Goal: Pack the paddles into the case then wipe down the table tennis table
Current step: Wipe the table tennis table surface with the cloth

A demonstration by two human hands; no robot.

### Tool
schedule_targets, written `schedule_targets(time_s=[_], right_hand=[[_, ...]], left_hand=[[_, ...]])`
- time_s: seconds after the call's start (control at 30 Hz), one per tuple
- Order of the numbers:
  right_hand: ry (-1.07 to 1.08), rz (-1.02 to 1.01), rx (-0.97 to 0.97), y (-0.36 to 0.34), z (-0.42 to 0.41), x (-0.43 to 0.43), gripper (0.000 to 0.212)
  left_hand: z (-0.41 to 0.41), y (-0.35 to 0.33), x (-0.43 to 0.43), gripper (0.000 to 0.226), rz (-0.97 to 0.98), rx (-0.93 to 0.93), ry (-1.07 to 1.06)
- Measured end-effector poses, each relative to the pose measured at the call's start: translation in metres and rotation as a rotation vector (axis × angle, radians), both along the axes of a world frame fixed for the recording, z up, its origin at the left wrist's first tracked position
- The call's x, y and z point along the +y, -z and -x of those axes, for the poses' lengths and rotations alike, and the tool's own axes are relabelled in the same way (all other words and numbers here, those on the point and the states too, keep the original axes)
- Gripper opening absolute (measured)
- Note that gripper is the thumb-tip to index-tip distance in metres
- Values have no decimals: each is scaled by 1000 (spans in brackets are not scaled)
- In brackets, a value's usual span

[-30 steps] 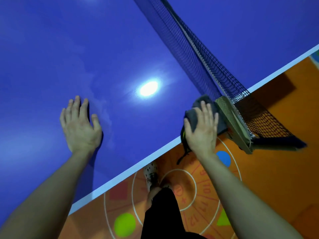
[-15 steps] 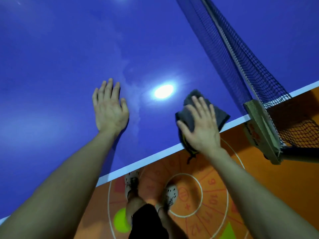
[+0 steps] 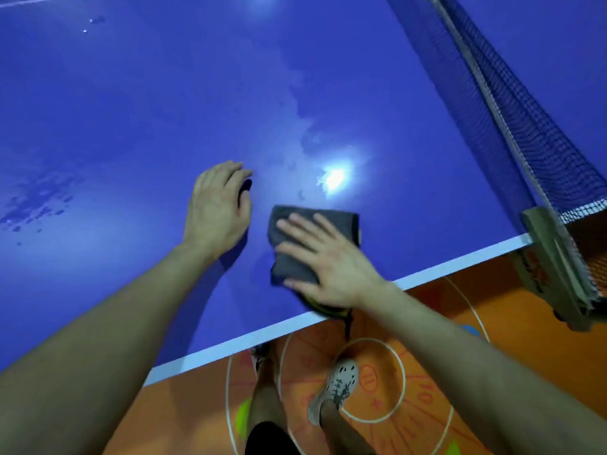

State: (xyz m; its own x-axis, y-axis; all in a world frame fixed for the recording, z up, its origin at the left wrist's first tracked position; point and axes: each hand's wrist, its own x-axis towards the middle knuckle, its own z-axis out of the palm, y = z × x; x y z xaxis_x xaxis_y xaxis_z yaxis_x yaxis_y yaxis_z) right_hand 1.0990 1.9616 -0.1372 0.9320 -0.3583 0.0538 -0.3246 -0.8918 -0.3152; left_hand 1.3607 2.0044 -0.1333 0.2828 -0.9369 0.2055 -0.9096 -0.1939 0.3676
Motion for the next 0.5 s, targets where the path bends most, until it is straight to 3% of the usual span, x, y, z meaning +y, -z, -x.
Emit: schedule_targets(time_s=[0.13, 0.23, 0.3, 0.37, 0.43, 0.5], right_hand=[[731, 71, 45, -6, -7, -120, 75], [891, 66, 58, -4, -42, -95, 72], [636, 59, 37, -6, -56, -26, 64], [199, 3, 59, -8, -54, 35, 58], [-139, -38, 71, -9, -49, 40, 57], [-271, -67, 51, -9, -57, 1, 67]], left_hand=[[-50, 6, 16, 38, 37, -101, -40], [-81, 10, 9, 39, 45, -147, -75], [-98, 10, -6, 39, 44, -149, -97], [-113, 9, -22, 40, 38, -147, -131], [-117, 11, -29, 42, 17, -154, -151], [-113, 16, -29, 44, -8, -148, -168]])
